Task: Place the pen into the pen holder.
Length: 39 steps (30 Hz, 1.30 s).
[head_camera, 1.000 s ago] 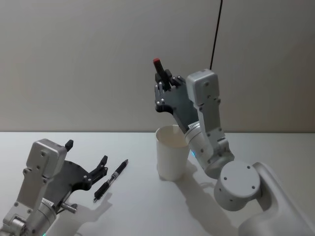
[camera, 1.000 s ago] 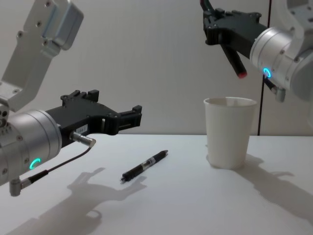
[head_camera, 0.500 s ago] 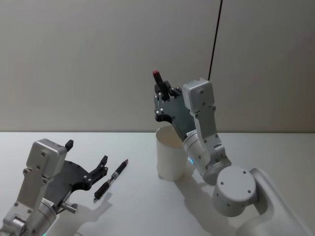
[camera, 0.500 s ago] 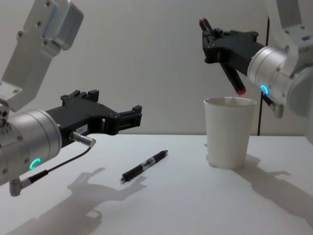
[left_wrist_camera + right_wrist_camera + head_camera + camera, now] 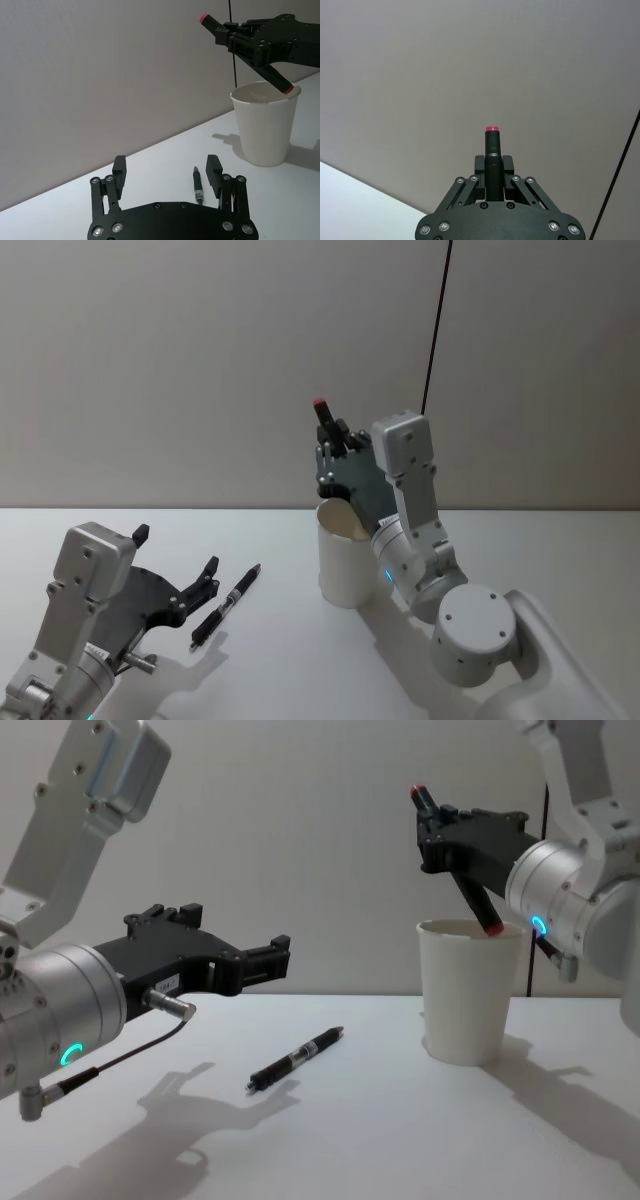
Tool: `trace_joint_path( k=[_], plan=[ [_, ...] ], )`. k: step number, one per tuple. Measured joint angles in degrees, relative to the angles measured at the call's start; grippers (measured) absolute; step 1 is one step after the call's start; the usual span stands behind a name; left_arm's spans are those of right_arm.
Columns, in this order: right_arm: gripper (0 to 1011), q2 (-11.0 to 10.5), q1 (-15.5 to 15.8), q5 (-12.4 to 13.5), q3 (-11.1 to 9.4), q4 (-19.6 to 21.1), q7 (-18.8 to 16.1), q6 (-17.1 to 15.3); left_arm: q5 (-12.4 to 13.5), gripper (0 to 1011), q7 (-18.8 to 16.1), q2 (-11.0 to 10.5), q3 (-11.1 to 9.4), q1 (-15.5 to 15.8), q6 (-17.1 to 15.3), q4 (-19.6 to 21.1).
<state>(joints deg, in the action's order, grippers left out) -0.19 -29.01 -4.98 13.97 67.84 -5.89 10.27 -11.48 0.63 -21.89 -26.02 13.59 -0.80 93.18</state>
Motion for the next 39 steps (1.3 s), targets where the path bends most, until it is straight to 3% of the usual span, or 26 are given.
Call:
trace_joint_path(
  k=[39],
  plan=[
    [208,-0.89,1.39,0.01,-0.61,-1.4,-0.31,0.18,0.0,1000,0.0,0.0,0.0,0.0,0.0,0.0]
  ],
)
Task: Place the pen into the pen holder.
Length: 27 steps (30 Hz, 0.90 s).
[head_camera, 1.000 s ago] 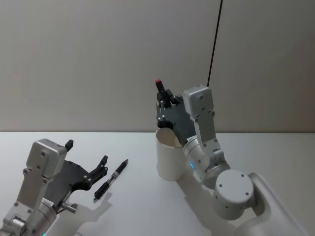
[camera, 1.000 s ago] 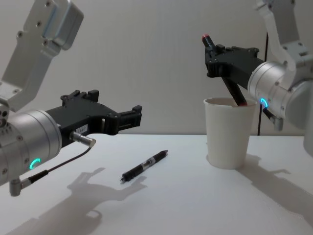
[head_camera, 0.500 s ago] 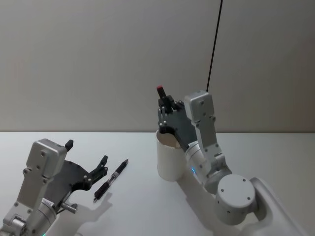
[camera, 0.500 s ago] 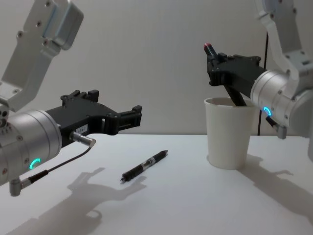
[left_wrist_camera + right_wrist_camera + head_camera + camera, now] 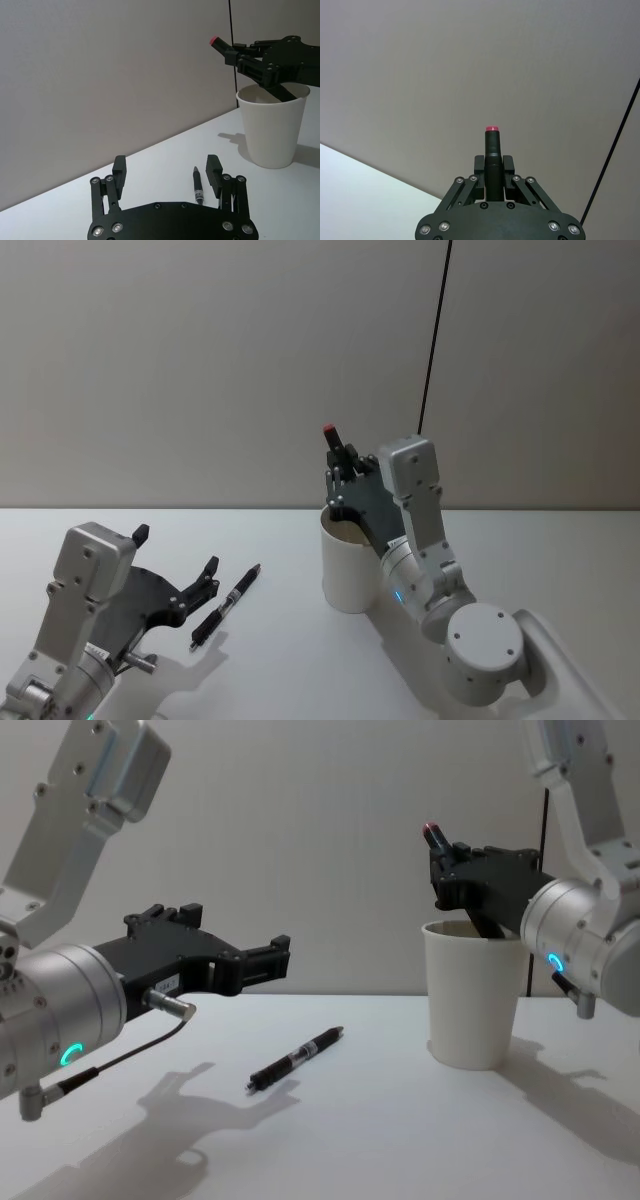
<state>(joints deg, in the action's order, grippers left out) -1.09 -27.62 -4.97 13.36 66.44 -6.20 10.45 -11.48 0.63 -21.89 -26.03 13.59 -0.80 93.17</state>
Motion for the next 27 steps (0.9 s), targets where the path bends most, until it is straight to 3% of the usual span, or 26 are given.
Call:
trace_joint_path(
  k=[3,16,27],
  plan=[
    [250,-0.03,0.04,0.01,-0.02,-0.02,-0.02,0.04,0.0,1002,0.0,0.0,0.0,0.0,0.0,0.0],
    [684,-0.13,0.2,0.03,-0.1,-0.12,-0.04,0.19,0.0,1002,0.0,0.0,0.0,0.0,0.0,0.0],
    [981,-0.29,0.35,0.38,-0.27,0.54,-0.38,-0.08,0.0,1002,0.0,0.0,0.0,0.0,0.0,0.0]
  ],
)
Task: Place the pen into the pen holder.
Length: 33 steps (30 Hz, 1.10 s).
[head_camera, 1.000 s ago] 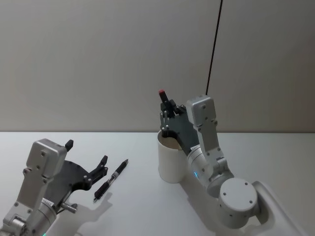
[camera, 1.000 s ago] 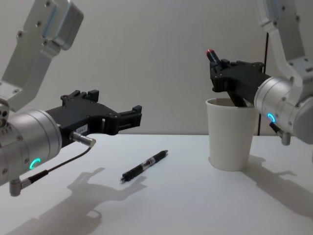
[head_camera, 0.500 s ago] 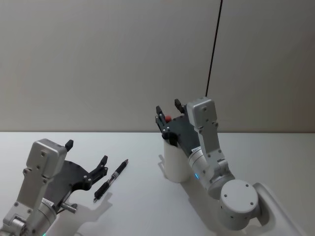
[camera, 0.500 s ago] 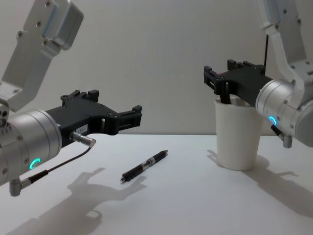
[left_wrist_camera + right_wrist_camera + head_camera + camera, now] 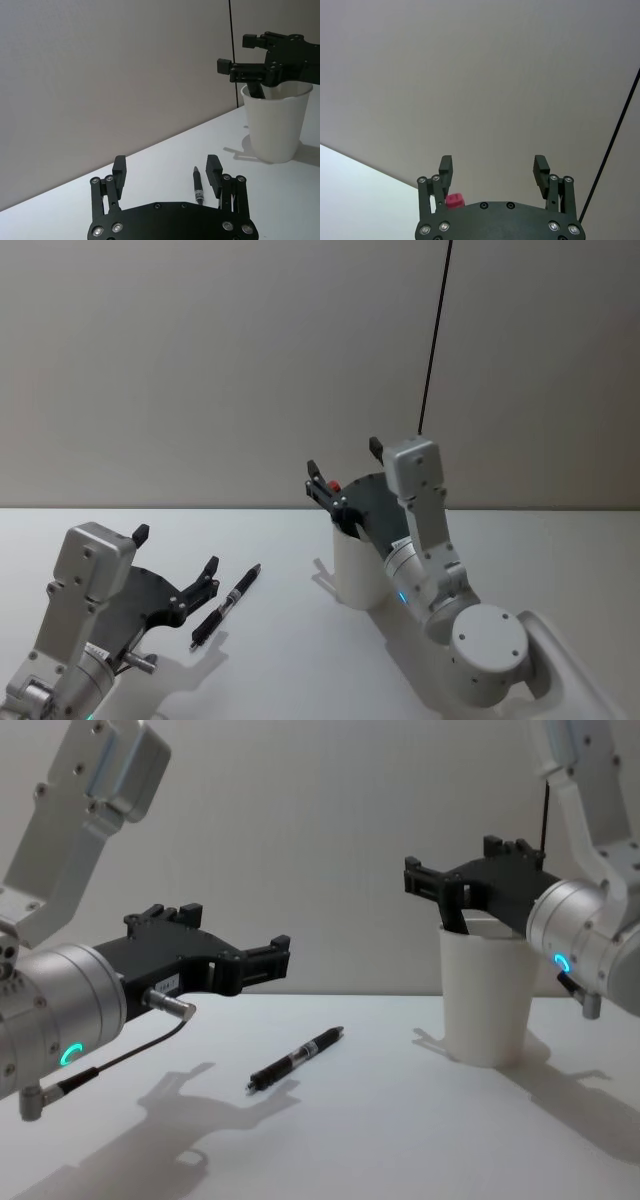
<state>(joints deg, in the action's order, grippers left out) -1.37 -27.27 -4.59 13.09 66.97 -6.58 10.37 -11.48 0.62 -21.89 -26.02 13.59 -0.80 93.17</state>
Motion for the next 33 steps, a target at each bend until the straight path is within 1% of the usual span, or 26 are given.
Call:
trace_joint_path(
  k=[1,2,6,12,16,18,24,27,30,32,33],
  plan=[
    [998,-0.07,0.07,0.36,-0.12,0.64,-0.32,-0.27,0.0,1002,0.0,0.0,0.0,0.0,0.0,0.0],
    [1001,-0.07,0.07,0.36,-0.12,0.64,-0.32,-0.27,0.0,1002,0.0,0.0,0.0,0.0,0.0,0.0],
    [1001,-0.29,0.32,1.74,-0.64,2.82,-1.38,-1.28,0.0,1002,0.0,0.0,0.0,0.0,0.0,0.0],
    [1001,-0.53,0.73,4.88,-1.99,7.39,-3.1,-3.6,0.0,1002,0.0,0.0,0.0,0.0,0.0,0.0],
    [1001,-0.96,1.07,7.25,-3.37,11.0,-4.17,-5.64,0.0,1002,0.0,0.0,0.0,0.0,0.0,0.0],
    [1001,-1.17,1.21,8.05,-3.76,12.04,-4.52,-6.57,0.0,1002,0.0,0.0,0.0,0.0,0.0,0.0],
    [1001,-2.83,2.7,10.65,-5.63,16.57,-5.75,-10.96,0.0,1002,0.0,0.0,0.0,0.0,0.0,0.0],
    [1001,-3.48,3.54,11.34,-6.2,17.91,-6.0,-12.47,0.0,1002,0.0,0.0,0.0,0.0,0.0,0.0],
    [1001,-4.88,5.52,12.15,-7.19,19.97,-6.46,-14.64,0.0,1002,0.0,0.0,0.0,0.0,0.0,0.0],
    [1001,-5.46,6.31,12.36,-7.48,20.57,-6.65,-15.35,0.0,1002,0.0,0.0,0.0,0.0,0.0,0.0],
    [1001,-6.25,7.28,12.47,-7.78,21.25,-6.88,-16.0,0.0,1002,0.0,0.0,0.0,0.0,0.0,0.0]
  ],
)
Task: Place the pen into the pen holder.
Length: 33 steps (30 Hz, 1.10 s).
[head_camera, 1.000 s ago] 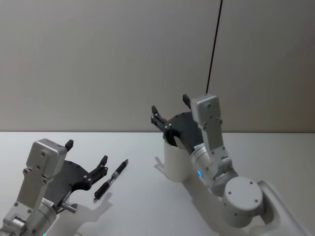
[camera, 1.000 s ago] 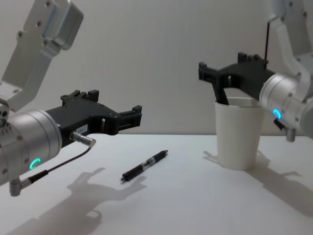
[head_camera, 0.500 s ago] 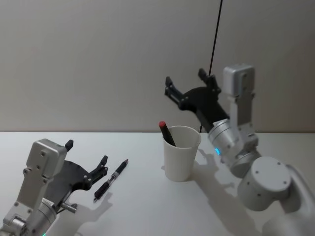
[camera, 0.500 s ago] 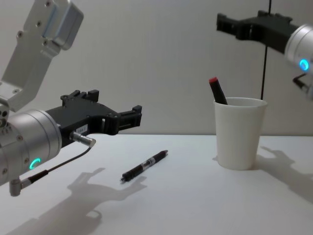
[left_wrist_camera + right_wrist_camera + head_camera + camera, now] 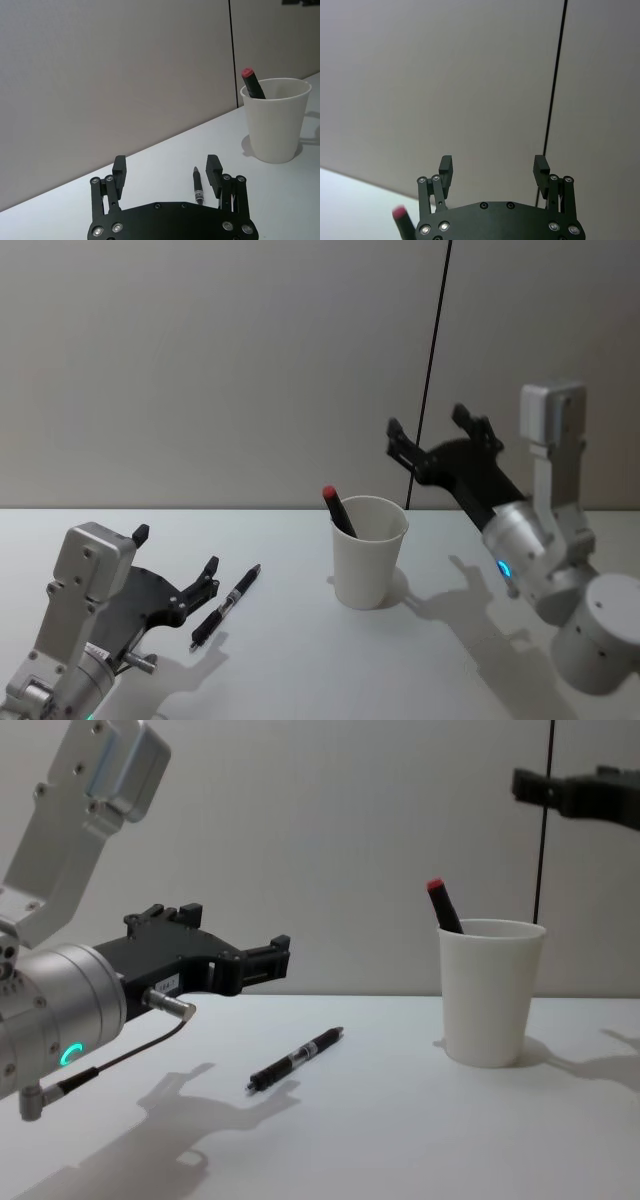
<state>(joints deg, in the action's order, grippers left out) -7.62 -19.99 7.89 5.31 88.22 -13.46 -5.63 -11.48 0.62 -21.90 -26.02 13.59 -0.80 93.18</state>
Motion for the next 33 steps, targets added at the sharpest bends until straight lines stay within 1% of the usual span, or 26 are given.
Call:
trace_joint_path(
  k=[3,6,9,11,17,26,33],
  plan=[
    [1001,-1.06,1.19,0.08,-0.32,0.73,-0.44,-0.92,0.0,1002,0.0,0.0,0.0,0.0,0.0,0.0],
    [1001,-3.0,3.38,0.14,-0.78,1.71,-1.14,-2.04,0.0,1002,0.0,0.0,0.0,0.0,0.0,0.0],
    [1001,-4.33,4.83,0.21,-1.1,2.32,-1.7,-2.72,0.0,1002,0.0,0.0,0.0,0.0,0.0,0.0],
    [1001,-4.62,5.16,0.23,-1.18,2.47,-1.83,-2.86,0.0,1002,0.0,0.0,0.0,0.0,0.0,0.0],
    [1001,-6.54,7.31,0.31,-1.66,3.38,-2.58,-3.78,0.0,1002,0.0,0.0,0.0,0.0,0.0,0.0],
    [1001,-7.95,8.89,0.37,-2.01,4.02,-3.16,-4.45,0.0,1002,0.0,0.0,0.0,0.0,0.0,0.0],
    [1001,-8.47,9.46,0.4,-2.14,4.25,-3.34,-4.71,-0.03,1002,0.33,-0.04,0.0,0.04,-0.18,0.0]
  ],
)
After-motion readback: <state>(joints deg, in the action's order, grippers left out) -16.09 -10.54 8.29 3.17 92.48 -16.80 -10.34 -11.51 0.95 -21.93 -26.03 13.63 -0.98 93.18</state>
